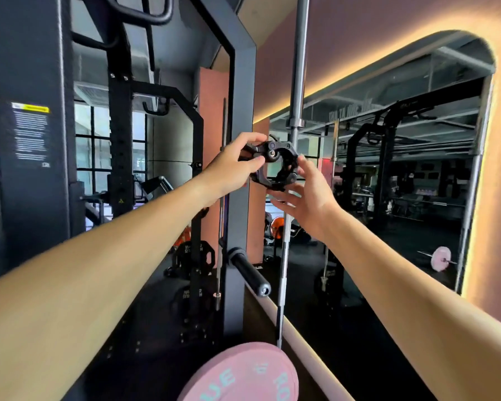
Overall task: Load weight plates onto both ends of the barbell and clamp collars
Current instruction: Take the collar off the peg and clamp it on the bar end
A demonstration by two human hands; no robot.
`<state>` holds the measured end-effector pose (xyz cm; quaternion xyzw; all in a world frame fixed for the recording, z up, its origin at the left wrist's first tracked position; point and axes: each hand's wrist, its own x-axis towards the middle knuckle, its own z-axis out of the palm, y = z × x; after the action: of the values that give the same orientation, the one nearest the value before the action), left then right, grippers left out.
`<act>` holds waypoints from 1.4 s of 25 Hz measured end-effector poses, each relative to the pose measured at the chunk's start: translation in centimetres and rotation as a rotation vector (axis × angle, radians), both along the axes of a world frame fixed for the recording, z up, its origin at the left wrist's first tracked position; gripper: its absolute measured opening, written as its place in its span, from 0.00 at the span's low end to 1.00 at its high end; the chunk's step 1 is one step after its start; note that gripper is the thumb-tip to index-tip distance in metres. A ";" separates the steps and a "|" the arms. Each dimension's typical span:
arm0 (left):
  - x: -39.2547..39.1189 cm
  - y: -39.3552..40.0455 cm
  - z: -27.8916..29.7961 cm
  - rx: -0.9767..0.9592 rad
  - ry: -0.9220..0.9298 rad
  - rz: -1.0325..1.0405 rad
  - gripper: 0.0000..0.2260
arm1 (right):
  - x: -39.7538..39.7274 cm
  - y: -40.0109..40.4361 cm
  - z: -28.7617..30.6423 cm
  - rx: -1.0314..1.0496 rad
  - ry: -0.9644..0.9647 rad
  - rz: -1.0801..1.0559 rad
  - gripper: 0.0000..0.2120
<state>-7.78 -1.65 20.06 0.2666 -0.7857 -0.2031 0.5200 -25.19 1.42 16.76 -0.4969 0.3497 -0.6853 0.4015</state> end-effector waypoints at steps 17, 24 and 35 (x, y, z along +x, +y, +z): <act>39.9 18.6 -4.8 0.192 0.077 0.409 0.21 | 39.3 11.2 -4.2 0.078 0.176 0.502 0.19; 54.5 27.4 -8.6 0.392 0.065 0.536 0.20 | 53.9 16.3 -8.3 0.172 0.298 0.709 0.21; 57.2 26.5 -16.2 0.515 0.233 0.394 0.20 | 56.1 17.9 -14.9 0.014 0.553 0.391 0.24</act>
<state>49.47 24.86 3.89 0.5105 -0.5775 -0.3195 0.5512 30.90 19.37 1.90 -0.7189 0.3484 -0.4321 0.4185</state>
